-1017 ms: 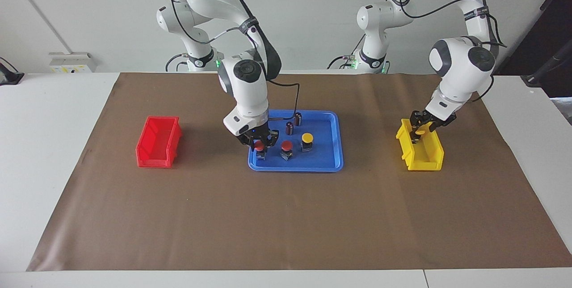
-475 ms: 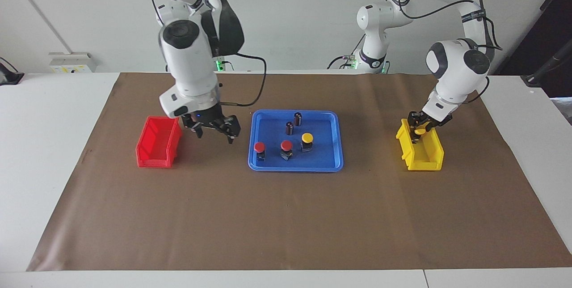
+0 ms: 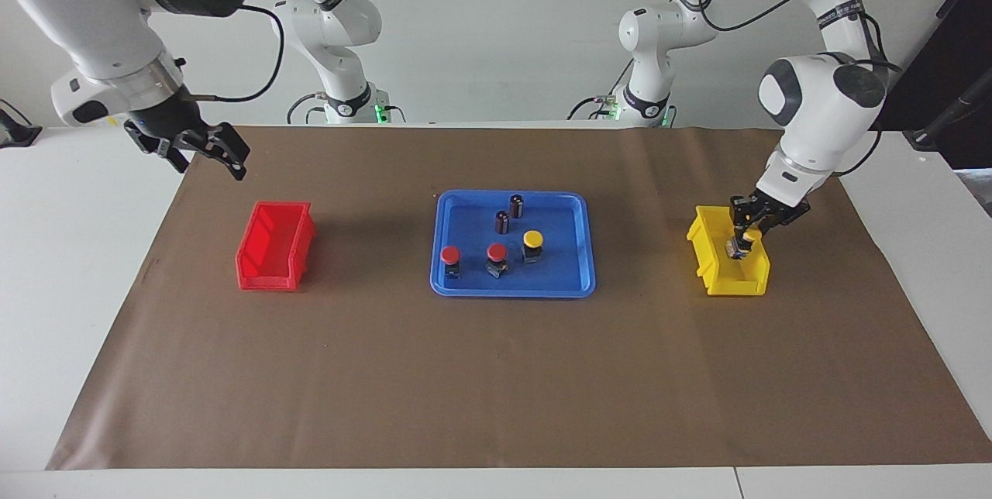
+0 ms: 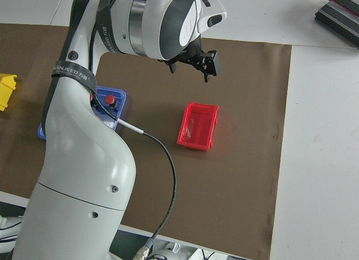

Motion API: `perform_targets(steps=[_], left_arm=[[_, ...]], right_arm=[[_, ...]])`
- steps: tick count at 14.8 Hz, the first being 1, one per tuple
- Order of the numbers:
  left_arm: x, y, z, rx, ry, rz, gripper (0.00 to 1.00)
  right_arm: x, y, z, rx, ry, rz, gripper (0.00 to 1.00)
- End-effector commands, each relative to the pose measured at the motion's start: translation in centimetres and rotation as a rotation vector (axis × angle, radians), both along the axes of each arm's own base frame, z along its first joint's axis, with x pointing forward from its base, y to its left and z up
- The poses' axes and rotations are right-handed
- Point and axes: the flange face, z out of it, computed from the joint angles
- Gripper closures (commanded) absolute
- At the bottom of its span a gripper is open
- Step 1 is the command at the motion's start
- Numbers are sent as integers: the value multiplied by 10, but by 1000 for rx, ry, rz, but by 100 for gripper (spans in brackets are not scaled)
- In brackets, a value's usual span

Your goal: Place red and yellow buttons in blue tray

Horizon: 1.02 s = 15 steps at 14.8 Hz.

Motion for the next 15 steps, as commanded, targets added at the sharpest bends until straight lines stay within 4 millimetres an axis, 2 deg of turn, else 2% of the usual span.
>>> perform_targets(steps=[1, 2, 3, 6, 7, 8, 9, 12, 14, 15], left_arm=[[0, -111, 25, -26, -2, 109, 98], [-14, -149, 18, -30, 3, 124, 98], [-28, -175, 5, -32, 10, 131, 98], [-69, -243, -35, -32, 28, 109, 98], [-78, -256, -49, -29, 35, 97, 98], [-83, -267, -57, -35, 30, 95, 98], [-85, -272, -74, -36, 34, 94, 98], [-90, -281, -104, -24, 58, 75, 98], [-92, -280, -118, -22, 64, 74, 98], [-91, -281, -119, -29, 54, 74, 94]], right_arm=[[-12, 14, -6, -2, 20, 41, 0], [-14, 17, -5, -13, 21, 50, 0], [-13, 19, -5, -14, 19, 56, 0], [-11, 14, -11, -22, 36, 109, 0], [-12, 10, -10, -22, 33, 116, 0], [-11, 11, -10, -22, 32, 117, 0], [-11, 13, -9, -28, 33, 122, 0], [-11, 16, -9, -54, 40, 132, 0], [-10, 16, -11, -54, 41, 132, 0], [-10, 17, -10, -53, 37, 131, 0]])
